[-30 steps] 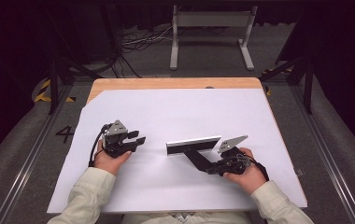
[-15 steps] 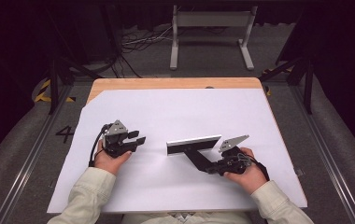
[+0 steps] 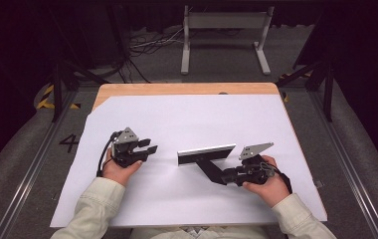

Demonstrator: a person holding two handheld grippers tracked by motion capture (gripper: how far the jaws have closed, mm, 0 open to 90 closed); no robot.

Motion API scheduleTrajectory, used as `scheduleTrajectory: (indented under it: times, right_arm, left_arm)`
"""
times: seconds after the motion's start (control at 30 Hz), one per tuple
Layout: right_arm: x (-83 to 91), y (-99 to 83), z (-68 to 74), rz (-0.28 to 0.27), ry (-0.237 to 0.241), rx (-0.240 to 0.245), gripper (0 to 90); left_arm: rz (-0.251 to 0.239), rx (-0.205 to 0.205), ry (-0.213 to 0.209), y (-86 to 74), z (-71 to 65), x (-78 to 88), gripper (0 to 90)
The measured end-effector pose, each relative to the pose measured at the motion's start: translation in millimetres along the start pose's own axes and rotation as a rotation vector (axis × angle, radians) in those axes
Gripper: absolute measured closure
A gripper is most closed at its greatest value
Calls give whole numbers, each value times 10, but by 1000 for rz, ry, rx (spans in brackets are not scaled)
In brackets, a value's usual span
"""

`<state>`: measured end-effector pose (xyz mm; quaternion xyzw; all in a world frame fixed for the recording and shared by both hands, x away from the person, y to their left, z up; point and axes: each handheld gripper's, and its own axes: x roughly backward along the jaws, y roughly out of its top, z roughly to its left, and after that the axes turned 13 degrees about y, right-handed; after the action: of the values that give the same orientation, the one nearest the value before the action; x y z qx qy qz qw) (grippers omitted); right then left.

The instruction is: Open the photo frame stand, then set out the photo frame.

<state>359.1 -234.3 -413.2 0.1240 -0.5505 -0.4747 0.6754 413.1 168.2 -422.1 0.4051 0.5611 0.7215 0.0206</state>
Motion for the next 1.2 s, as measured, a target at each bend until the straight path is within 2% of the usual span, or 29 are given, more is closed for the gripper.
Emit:
scheduleTrajectory:
  times: [0.27, 0.4, 0.53, 0.63, 0.77, 0.83, 0.9, 1.2]
  right_arm:
    - [120, -1, 41, -45, -11, 20, 674]
    - [171, 2, 65, -53, -8, 46, 739]
    - [223, 14, 89, -43, -15, 81, 803]
    - [258, 17, 99, -44, -21, 90, 825]
    - [317, 9, 98, -51, -40, 92, 839]
    - [356, 3, 94, -60, -53, 93, 845]
    - [401, -2, 91, -74, -71, 95, 849]
    - [513, -33, 58, -98, -102, 84, 847]
  left_arm:
    - [-8, -16, -24, 43, -54, -42, 602]
    - [-5, -4, -36, 48, -71, -51, 608]
    - [-6, -14, -47, 55, -74, -67, 620]
    - [-7, 1, -66, 65, -96, -89, 636]
    - [-8, 20, -99, 75, -106, -117, 663]
    - [-10, 48, -121, 79, -115, -136, 671]
    - [-8, 59, -133, 85, -126, -156, 683]
    - [16, 49, -133, 106, -206, -268, 729]
